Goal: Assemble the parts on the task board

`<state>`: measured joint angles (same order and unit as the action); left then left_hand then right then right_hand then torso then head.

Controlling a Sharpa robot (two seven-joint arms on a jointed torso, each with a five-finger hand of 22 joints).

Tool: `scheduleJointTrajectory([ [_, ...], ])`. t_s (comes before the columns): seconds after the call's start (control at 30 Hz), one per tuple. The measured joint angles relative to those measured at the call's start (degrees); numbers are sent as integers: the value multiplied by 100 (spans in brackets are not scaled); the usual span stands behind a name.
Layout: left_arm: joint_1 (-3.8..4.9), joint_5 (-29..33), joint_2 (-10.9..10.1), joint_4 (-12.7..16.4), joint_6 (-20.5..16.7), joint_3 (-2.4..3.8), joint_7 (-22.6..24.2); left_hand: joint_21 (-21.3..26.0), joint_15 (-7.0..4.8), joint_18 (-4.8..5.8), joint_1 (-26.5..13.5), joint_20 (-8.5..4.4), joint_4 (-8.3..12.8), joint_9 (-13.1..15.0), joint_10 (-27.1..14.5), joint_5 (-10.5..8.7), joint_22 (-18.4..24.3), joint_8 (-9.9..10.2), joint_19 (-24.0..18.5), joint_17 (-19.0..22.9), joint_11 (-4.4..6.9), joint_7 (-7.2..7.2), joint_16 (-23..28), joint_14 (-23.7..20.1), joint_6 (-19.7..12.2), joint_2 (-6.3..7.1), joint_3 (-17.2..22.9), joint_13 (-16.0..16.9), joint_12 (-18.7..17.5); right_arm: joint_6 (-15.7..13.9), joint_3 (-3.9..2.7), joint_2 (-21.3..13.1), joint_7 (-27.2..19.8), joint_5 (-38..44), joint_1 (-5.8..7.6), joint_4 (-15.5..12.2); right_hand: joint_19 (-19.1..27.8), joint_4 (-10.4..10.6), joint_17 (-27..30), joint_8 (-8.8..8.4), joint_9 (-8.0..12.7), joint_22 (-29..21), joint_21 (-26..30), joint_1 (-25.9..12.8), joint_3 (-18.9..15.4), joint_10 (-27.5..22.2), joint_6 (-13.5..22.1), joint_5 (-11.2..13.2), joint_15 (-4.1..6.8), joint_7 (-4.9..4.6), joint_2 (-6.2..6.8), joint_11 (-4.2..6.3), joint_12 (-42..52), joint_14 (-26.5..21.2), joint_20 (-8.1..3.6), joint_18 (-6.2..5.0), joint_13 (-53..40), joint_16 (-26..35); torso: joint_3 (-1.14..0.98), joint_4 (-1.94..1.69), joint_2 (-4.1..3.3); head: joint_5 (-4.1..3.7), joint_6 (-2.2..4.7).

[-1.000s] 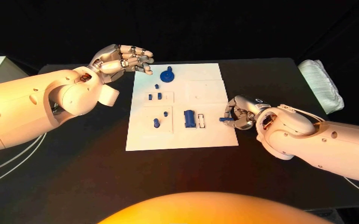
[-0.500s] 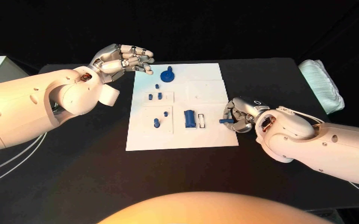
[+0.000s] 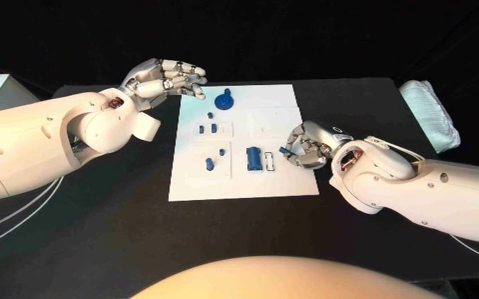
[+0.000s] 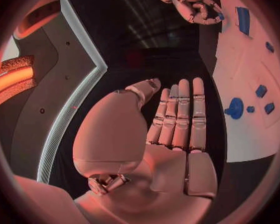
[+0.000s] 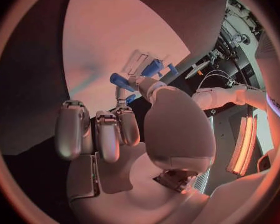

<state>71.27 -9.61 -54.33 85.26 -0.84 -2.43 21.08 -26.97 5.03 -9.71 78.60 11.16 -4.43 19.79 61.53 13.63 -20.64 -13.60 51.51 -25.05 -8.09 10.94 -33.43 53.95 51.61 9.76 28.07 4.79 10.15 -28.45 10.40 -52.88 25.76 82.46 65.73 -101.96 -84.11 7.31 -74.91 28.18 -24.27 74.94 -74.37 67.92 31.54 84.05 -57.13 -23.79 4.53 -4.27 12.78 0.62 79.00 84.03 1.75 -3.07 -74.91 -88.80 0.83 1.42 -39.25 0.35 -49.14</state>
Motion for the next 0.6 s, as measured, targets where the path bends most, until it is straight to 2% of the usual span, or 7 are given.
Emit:
scheduleJointTrajectory([
  [0.1,0,0,0,1,0,0,-2,0,0,0,0,0,0,0,0,0,0,0,0,0,0,0,0,0,0,0,0,0,0,-36,0,101,1,-125,13,22,21,56,0,25,-129,0,-35,-138,-53,-17,-5,108,0,5,29,17,57,0,-21,0,0,-17,1,-1,-1,-11,2],
  [0.2,0,0,-1,4,1,0,-4,0,0,0,0,0,0,0,0,0,0,0,0,0,0,0,0,0,0,0,0,0,0,-39,0,227,21,-215,16,106,21,129,0,47,-150,0,-50,-258,-113,-18,-64,180,0,63,58,19,88,0,-21,1,0,-22,1,0,-1,-13,2],
  [0.4,0,0,0,21,3,0,-10,24,0,0,0,13,-16,0,0,0,10,0,13,-7,0,0,0,0,0,0,16,-1,0,21,1,486,71,-327,6,304,21,231,0,55,-152,-1,-76,-401,-212,0,-135,385,0,134,-12,41,147,0,-21,0,0,-22,0,3,-8,-24,-7],
  [0.6,0,1,2,29,8,0,-19,23,0,0,0,21,-16,0,0,0,11,0,22,-8,0,0,0,0,0,0,16,-1,0,148,5,609,112,-378,-39,415,21,323,1,70,-136,-1,-162,-514,-227,-2,-230,396,0,165,-122,43,302,0,-21,0,0,-48,-7,-7,-9,-37,-15],
])
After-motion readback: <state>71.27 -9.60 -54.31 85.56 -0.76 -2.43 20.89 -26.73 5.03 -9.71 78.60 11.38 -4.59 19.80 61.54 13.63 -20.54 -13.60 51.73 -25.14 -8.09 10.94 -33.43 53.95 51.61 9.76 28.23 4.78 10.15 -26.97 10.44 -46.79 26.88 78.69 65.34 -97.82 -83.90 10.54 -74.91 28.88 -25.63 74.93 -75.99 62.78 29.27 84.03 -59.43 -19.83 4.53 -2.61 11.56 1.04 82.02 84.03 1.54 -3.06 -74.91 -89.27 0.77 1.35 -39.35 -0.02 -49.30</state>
